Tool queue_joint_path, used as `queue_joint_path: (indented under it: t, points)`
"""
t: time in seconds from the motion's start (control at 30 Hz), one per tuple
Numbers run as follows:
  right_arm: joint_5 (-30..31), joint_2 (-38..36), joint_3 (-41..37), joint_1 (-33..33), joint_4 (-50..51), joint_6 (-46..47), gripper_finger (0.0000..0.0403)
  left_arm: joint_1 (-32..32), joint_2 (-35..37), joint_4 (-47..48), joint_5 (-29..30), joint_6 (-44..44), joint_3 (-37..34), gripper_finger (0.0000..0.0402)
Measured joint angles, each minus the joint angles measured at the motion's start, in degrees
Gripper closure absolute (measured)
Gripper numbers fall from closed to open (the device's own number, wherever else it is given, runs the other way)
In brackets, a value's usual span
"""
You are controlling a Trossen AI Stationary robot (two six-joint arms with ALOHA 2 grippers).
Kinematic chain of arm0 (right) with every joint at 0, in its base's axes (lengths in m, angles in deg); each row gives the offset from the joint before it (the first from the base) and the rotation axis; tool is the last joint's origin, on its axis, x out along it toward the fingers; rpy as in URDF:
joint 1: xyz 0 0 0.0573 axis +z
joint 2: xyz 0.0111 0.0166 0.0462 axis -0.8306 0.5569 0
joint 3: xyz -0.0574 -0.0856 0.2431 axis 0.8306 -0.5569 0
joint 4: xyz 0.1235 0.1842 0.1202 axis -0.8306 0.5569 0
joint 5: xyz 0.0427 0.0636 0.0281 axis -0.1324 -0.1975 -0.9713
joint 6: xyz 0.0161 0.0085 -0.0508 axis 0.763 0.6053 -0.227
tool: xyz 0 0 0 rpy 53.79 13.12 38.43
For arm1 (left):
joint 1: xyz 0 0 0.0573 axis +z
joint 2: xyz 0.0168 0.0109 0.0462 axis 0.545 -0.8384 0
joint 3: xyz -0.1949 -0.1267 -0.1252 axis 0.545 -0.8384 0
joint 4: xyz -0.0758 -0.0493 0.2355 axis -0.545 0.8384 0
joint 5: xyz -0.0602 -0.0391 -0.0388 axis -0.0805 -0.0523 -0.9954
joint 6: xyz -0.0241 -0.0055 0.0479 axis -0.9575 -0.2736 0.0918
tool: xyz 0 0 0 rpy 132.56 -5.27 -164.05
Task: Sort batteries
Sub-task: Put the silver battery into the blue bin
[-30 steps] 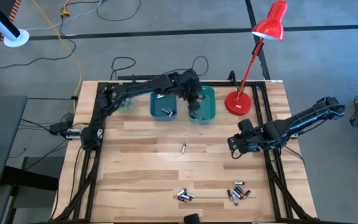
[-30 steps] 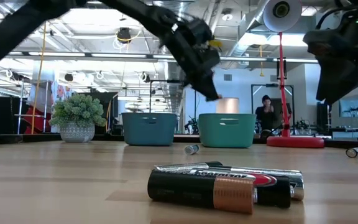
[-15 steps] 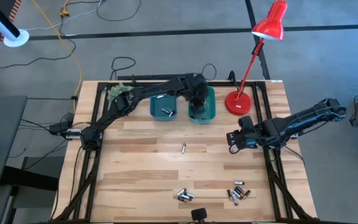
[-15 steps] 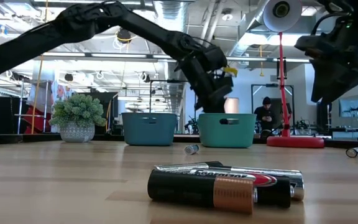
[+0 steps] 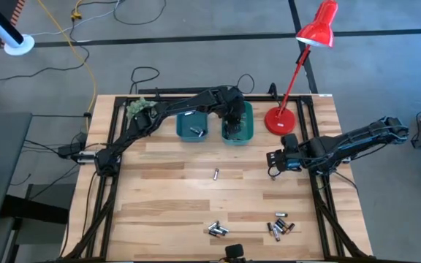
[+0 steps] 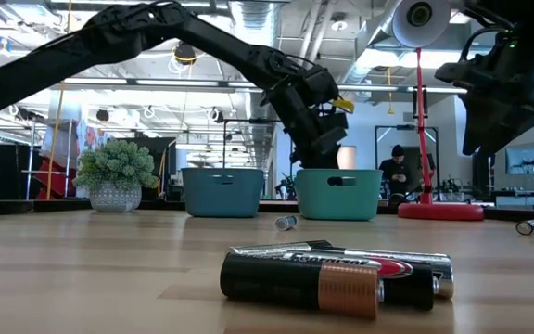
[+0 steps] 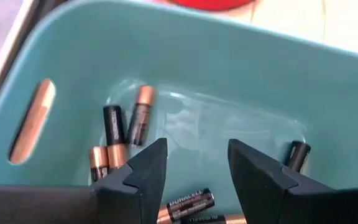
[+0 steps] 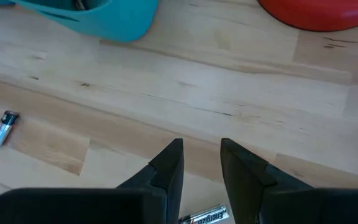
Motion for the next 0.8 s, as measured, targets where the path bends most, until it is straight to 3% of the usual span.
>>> queue_joint_path:
  t: [0.37,0.67,0.8]
  points:
    - [-0.04,-0.01,0.01,1.38,-0.01,-0.17,0.0278,-0.04,4.28,0.21,2.82,-0.15,0.0,0.0238]
    - [-0.75,0.0,0.0,4.8,-0.25,0.0,0.0278,-0.92,11.86,5.22,2.86,-13.48,0.0,0.0238]
    - [-0.81,0.0,0.0,6.08,0.14,-1.79,0.0278,-3.06,15.46,9.93,2.84,-13.57,-0.02,0.0239]
